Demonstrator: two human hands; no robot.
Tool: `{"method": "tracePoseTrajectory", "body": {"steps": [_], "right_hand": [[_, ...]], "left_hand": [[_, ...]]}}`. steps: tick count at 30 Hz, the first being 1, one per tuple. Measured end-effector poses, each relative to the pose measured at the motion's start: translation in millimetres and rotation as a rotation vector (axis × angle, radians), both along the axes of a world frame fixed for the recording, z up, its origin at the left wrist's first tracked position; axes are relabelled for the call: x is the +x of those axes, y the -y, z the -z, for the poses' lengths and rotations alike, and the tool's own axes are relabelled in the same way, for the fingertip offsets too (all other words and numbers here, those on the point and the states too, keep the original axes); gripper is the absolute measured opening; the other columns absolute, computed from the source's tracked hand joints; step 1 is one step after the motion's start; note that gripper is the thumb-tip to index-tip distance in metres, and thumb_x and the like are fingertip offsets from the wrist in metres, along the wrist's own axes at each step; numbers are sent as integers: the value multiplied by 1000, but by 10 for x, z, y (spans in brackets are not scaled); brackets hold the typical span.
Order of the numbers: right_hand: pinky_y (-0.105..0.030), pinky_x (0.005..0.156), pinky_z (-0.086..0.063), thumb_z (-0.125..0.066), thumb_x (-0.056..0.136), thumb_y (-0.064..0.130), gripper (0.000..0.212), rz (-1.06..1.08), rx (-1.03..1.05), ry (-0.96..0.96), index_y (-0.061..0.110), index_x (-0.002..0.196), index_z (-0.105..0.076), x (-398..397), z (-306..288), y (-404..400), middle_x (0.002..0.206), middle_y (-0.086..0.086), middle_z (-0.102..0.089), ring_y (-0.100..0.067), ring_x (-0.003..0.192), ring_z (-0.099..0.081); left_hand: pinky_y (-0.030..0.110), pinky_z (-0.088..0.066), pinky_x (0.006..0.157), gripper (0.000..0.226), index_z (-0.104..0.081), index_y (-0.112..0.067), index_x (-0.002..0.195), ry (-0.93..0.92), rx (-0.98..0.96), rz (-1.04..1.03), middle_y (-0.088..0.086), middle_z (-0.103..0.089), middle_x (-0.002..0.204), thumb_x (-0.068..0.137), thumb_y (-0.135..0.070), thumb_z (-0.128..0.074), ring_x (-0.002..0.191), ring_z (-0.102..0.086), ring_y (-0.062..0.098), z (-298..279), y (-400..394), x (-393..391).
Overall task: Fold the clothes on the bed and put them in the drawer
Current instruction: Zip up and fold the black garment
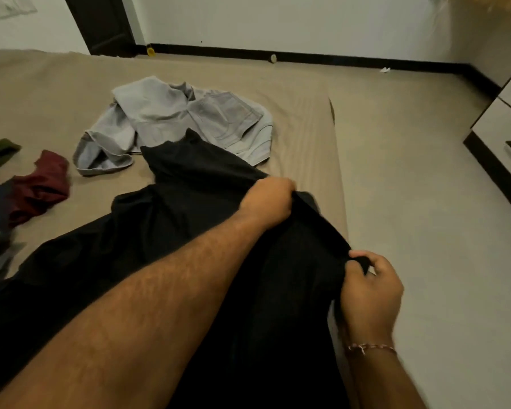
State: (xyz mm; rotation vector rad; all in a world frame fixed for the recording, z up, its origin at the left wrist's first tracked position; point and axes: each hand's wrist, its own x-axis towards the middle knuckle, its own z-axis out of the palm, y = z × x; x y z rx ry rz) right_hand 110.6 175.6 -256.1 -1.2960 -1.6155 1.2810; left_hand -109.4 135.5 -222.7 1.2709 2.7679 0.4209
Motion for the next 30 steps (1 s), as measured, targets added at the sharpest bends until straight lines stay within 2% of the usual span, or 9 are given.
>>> {"method": "tracePoseTrajectory", "body": {"steps": [3,6,9,13,17,21,24,27,30], "right_hand": [[-57,87,-59,-62,80,18,15,181,-91,-132,26,85,-74,138,55,-196,91,-1,-72,-28,90,-69],[-56,96,-57,-67,84,15,24,157,-239,-143,32,101,-68,266,89,-214,107,0,-68,-26,101,-67],[-53,109,-45,-72,81,17,55,85,18,13,29,132,-54,281,-118,74,136,-6,-52,-29,124,-53],[-48,114,-29,-68,71,21,69,-187,584,84,10,138,-56,182,-493,757,151,-18,-42,-39,138,-39],[-54,110,-34,-70,70,26,73,-492,764,161,18,141,-56,134,-387,1359,161,-10,-35,-38,141,-40],[-50,111,-36,-69,81,38,78,-870,698,350,35,152,-36,196,-4,1630,167,8,-20,-20,148,-30],[-43,121,-26,-61,92,51,78,-1015,603,592,39,158,-22,259,261,1562,167,15,-8,-12,152,-20],[-38,122,-22,-43,95,60,68,-1044,697,679,37,157,-30,276,343,1571,165,15,-21,-9,150,-24],[-43,118,-32,-35,87,61,69,-1011,748,767,34,149,-47,239,361,1650,159,10,-39,-11,145,-38]], "left_hand": [[38,-54,92,24,-69,-18,115,78,163,254,6,-72,111,94,-16,-59,104,-66,26,65,-310,268],[26,-37,113,62,-47,-18,151,237,219,415,5,-57,145,93,-20,-69,131,-53,17,144,-150,392],[33,-32,122,72,-36,-19,157,208,318,296,2,-46,154,93,-27,-68,142,-43,15,234,506,410],[42,-53,101,60,-45,-23,147,-66,341,-175,2,-60,128,91,-30,-65,117,-61,19,295,1798,282],[42,-53,78,75,-36,-19,144,-17,-35,-646,9,-68,110,89,-57,-67,101,-68,35,147,2661,-93],[38,-50,76,28,-65,-17,112,41,-218,-627,11,-68,112,93,-38,-64,101,-66,32,77,2809,-441],[37,-51,77,22,-70,-16,108,39,-331,-552,10,-68,110,92,-30,-66,98,-65,30,-348,2744,-717],[40,-55,82,27,-70,-4,110,191,-432,-525,13,-71,108,96,-28,-69,91,-65,30,-804,2752,-990],[36,-52,70,19,-64,-5,111,406,-285,-649,11,-73,92,101,-21,-63,76,-62,24,-1014,2847,-1177]]}}
